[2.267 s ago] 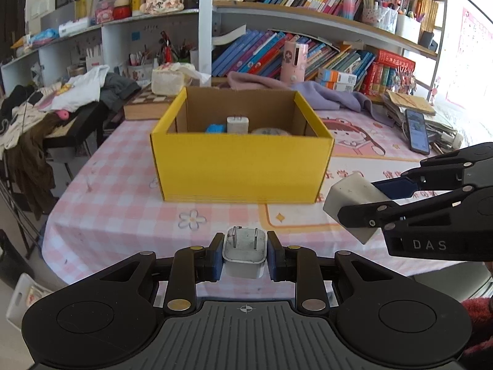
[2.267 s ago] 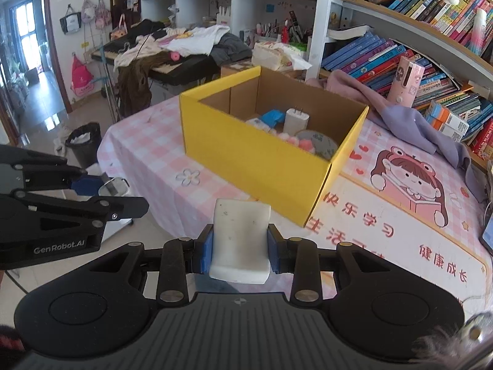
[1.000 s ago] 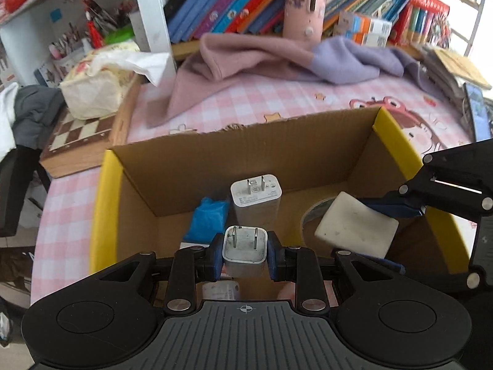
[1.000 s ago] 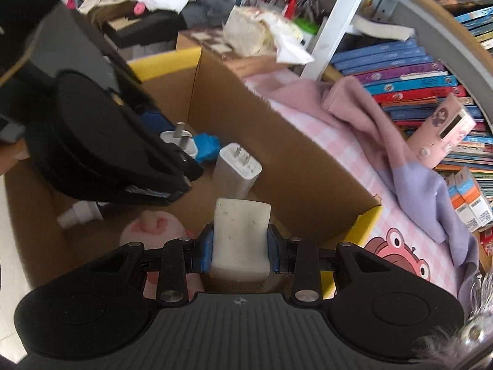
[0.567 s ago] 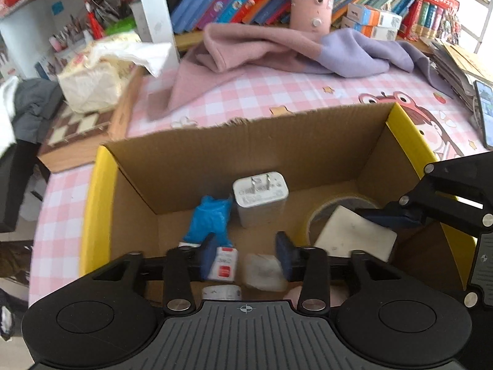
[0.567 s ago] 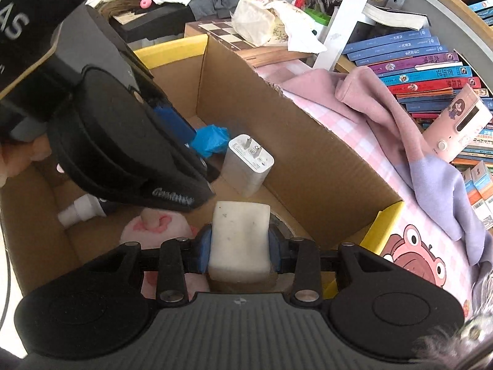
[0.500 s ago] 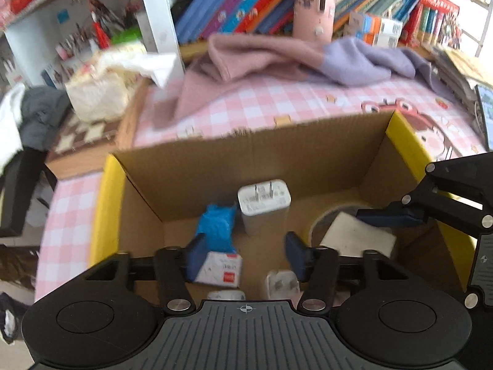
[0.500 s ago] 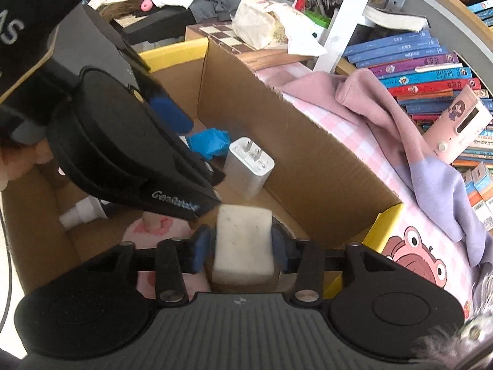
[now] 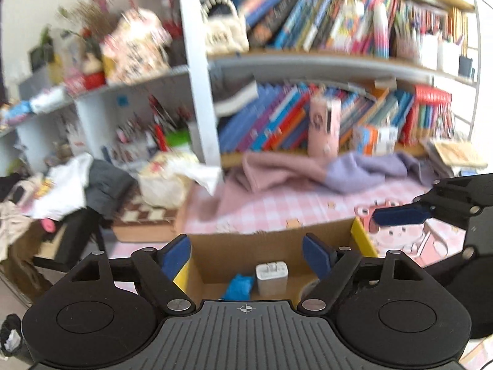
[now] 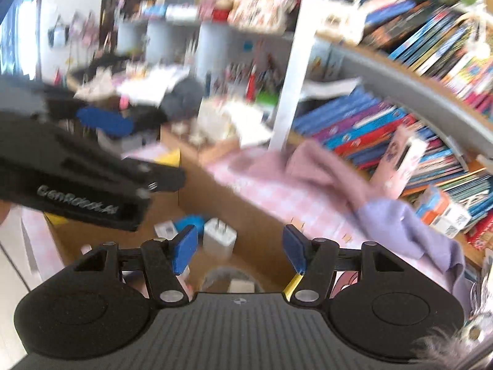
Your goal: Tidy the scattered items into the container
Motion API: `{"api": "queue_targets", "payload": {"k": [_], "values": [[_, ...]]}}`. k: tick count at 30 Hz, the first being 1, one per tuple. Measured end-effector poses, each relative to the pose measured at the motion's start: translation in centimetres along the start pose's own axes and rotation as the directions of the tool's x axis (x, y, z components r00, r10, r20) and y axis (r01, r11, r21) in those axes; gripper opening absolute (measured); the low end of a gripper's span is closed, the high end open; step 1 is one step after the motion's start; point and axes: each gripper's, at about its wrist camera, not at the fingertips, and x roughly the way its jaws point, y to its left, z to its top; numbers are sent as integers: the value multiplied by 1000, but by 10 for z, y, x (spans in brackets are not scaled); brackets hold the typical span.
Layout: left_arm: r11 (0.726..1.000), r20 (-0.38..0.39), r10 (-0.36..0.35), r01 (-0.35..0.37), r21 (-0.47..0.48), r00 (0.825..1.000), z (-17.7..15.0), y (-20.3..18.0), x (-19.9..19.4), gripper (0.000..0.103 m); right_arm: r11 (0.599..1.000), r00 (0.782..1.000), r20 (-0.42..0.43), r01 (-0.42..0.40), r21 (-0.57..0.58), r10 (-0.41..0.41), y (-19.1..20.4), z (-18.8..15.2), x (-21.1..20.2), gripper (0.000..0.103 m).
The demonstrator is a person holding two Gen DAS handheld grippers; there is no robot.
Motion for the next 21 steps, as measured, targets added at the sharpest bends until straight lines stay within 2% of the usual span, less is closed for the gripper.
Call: {"api": "queue_targets", "payload": {"k": [3, 7, 16, 21], "values": [[999, 51, 39, -37, -23, 998, -7, -2, -31, 87, 999, 997, 77, 25, 48, -29, 3, -2, -30, 64], [998, 99, 63, -60, -30, 993, -22, -7, -66, 88, 992, 990, 121, 66, 112, -79, 5, -15, -65, 66], [991, 157, 120, -108, -83, 980, -64, -17, -140, 89, 968, 974, 158, 129, 214, -165, 22, -56, -137, 71], [985, 137, 144, -128, -120, 980, -95, -26, -165, 90, 958, 970, 141, 161, 236, -197, 39, -85, -163, 73]]}}
